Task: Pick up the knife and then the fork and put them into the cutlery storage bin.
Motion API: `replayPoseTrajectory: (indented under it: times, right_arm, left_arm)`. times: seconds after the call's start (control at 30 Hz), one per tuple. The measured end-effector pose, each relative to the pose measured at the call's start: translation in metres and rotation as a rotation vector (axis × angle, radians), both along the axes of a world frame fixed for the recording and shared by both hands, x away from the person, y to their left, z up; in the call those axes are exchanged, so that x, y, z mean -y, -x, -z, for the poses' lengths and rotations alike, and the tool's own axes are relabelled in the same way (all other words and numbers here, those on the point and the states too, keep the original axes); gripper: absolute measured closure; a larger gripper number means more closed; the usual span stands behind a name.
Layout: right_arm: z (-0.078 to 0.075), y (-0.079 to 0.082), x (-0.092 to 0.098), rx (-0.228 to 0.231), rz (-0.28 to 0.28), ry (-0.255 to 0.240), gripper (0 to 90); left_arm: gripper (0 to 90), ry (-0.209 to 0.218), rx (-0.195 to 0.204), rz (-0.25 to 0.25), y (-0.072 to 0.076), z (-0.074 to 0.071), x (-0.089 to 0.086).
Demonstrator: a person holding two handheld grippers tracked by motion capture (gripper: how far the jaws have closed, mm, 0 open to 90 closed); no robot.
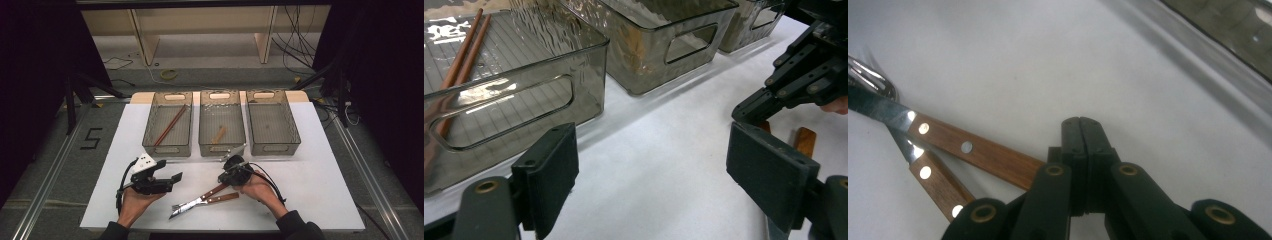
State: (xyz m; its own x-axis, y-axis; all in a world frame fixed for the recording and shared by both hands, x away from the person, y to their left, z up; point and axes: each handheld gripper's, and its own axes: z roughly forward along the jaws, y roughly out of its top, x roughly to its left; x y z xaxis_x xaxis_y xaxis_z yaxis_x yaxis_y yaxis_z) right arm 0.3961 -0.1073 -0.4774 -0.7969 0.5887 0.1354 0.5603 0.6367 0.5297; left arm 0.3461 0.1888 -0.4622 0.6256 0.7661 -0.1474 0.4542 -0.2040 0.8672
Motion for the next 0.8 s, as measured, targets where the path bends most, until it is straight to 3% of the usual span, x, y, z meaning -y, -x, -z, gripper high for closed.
replayPoseTrajectory:
  times: [0.5,0.6,0.73,0.8]
  right_arm:
    - [-0.002,0.021,0.016,-0.011,-0.011,0.022,90.0]
    - [-0.004,0.021,0.017,0.015,-0.036,0.028,90.0]
    - [-0.015,0.021,0.019,0.059,-0.083,-0.001,79.7]
    - [-0.022,0.021,0.017,0.076,-0.126,-0.014,66.8]
  left_arm:
    - [20.2,0.005,0.007,-0.005,0.0,-0.001,0.0]
    - [20.2,0.004,0.009,-0.005,0.0,-0.001,-0.001]
    - [20.2,0.005,0.011,-0.006,0.0,-0.001,-0.001]
    - [20.2,0.004,0.014,-0.008,0.0,-0.001,-0.002]
